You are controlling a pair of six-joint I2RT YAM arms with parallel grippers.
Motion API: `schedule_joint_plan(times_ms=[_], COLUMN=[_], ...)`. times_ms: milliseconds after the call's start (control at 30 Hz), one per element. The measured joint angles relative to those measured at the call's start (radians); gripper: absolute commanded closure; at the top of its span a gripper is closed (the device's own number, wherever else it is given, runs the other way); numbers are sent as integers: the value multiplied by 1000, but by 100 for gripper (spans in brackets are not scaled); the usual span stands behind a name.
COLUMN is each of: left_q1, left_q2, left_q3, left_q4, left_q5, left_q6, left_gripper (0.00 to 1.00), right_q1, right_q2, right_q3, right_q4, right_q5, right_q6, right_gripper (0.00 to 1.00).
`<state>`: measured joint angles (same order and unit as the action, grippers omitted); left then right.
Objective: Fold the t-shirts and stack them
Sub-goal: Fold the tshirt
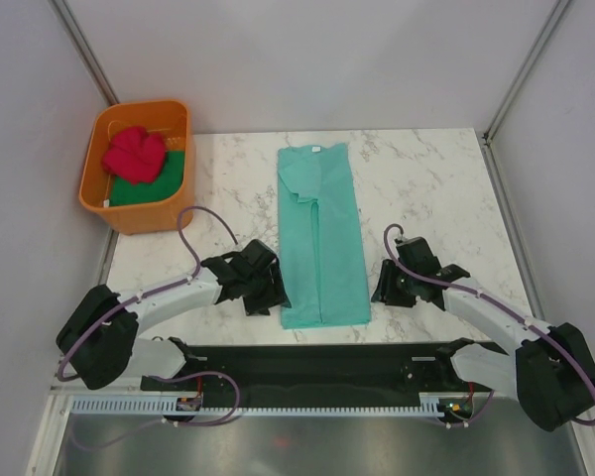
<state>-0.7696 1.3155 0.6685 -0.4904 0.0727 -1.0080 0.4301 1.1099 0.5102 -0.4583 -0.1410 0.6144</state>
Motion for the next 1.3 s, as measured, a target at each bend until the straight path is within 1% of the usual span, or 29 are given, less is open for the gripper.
schedule_joint_plan(times_ms=[167, 300, 433, 600, 733, 933, 1133, 1300], left_q1=[68, 108, 167, 231, 242, 242, 242, 213], left_q2=[-26, -26, -24, 26, 77, 68, -17, -95], left_q3=[50, 81, 146, 268, 319, 298, 179, 65], left_q4=[-26, -42, -55, -53, -45, -45, -50, -45], left_q5=[1, 16, 39, 55, 89, 142, 204, 239], left_q6=[69, 120, 180, 253, 287, 325, 333, 328], left_gripper=[31, 34, 35, 40, 41, 42, 42, 39], right_q1=[3, 6, 14, 23, 29, 46, 55, 65], right_q2=[-4, -20, -24, -21, -25, -87, -105, -117], right_q3=[-28, -43, -62, -83, -96, -140, -153, -166], right_q4=[21, 49, 77, 99, 114, 127, 128, 127], right_q5=[-25, -42, -56, -59, -65, -73, -76, -76], right_q6=[15, 34, 52, 68, 85, 117, 134, 151], right_gripper=[50, 51, 51, 52, 54, 55, 57, 62])
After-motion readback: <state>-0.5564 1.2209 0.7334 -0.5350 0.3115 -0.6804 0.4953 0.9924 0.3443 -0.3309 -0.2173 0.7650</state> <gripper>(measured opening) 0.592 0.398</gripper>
